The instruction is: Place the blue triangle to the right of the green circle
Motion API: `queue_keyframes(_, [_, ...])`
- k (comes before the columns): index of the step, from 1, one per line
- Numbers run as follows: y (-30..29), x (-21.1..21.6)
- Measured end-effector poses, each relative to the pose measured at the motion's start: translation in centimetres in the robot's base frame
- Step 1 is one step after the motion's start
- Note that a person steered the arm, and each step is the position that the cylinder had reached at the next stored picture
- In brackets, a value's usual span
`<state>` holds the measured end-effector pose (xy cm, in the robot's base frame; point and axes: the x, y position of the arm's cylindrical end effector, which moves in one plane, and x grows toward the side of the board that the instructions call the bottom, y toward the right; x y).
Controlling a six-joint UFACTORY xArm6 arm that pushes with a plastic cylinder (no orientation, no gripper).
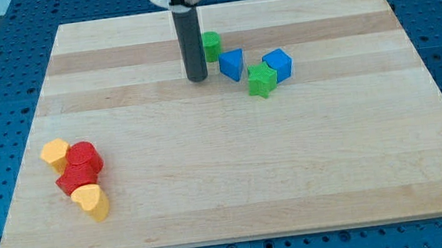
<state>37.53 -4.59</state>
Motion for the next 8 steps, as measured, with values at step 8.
queue_keyframes(8, [7.4, -0.6])
